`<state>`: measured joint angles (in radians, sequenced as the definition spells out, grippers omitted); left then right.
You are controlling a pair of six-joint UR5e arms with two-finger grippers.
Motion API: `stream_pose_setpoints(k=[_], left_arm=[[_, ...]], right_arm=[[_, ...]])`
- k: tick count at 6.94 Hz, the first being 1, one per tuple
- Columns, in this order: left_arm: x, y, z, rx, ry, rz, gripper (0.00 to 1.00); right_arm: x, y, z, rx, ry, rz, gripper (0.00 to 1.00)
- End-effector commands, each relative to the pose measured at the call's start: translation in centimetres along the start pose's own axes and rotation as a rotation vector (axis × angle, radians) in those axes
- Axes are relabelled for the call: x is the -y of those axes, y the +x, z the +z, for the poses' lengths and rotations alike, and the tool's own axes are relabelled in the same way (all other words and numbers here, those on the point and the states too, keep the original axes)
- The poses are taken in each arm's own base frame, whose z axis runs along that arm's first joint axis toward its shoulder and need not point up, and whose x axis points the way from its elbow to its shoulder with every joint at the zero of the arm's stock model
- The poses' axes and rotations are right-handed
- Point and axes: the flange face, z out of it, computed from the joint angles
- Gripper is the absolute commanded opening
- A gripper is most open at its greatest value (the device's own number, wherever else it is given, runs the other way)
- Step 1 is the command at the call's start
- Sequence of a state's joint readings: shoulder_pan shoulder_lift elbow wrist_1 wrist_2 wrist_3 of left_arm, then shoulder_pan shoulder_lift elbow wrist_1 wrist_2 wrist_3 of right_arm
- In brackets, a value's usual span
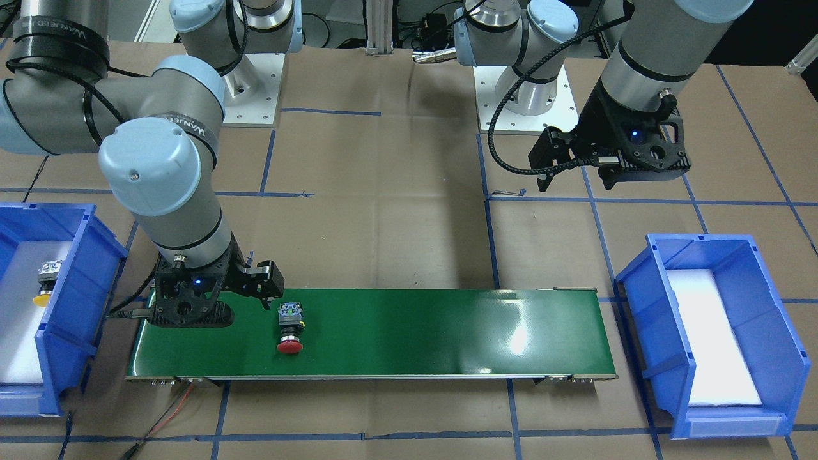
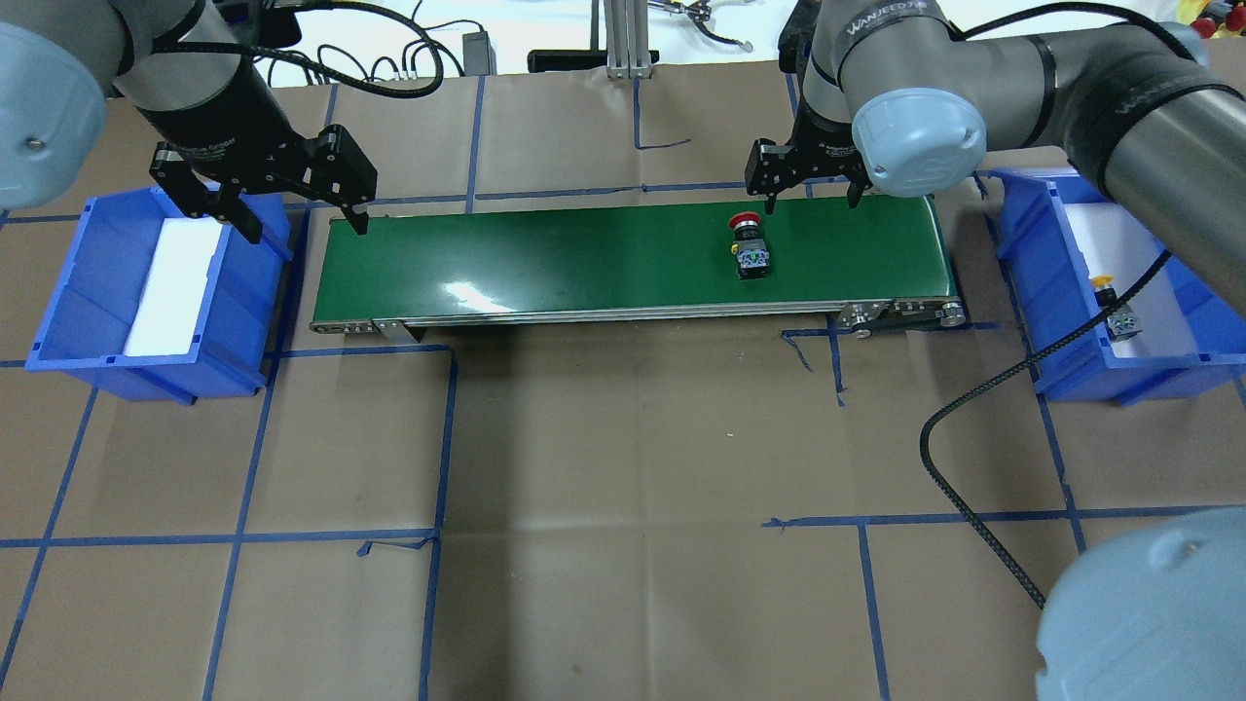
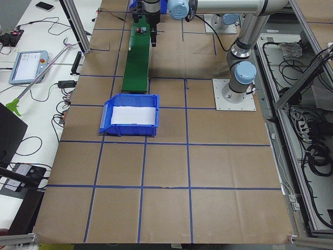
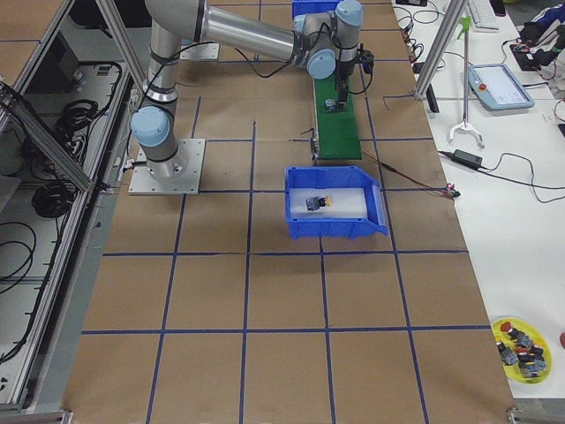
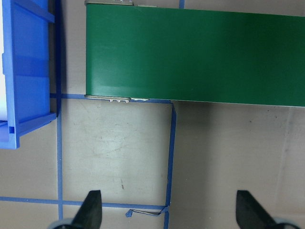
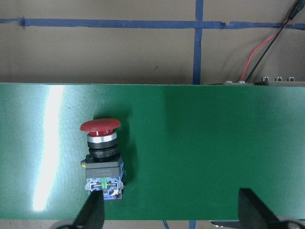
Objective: Transport two buttons from left to right
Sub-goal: 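Lower the right gripper and grasp the red button on the belt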
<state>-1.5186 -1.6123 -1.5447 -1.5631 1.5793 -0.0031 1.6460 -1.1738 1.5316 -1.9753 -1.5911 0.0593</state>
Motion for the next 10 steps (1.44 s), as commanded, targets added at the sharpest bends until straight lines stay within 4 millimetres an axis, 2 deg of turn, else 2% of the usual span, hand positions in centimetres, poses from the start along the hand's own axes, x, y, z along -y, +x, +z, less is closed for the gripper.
stream_pose_setpoints(k=[1,5,8,10], left_arm=[[0.0,0.0,0.0,-0.001,0.000,0.000,1.00],[0.1,0.0,0.1,-0.001,0.000,0.000,1.00],[0.1,0.0,0.1,-0.001,0.000,-0.002,1.00],[0.0,0.0,0.0,-0.001,0.002,0.000,1.00]], right_arm=[[0.3,0.0,1.8,-0.001,-0.027,0.002,0.99],[0.6,-0.3,4.5,0.030,-0.072,0.005,0.99],[1.2,0.5,8.1,0.025,-0.124,0.018,0.98],[1.4,1.2,9.2,0.011,-0.143,0.008,0.56]])
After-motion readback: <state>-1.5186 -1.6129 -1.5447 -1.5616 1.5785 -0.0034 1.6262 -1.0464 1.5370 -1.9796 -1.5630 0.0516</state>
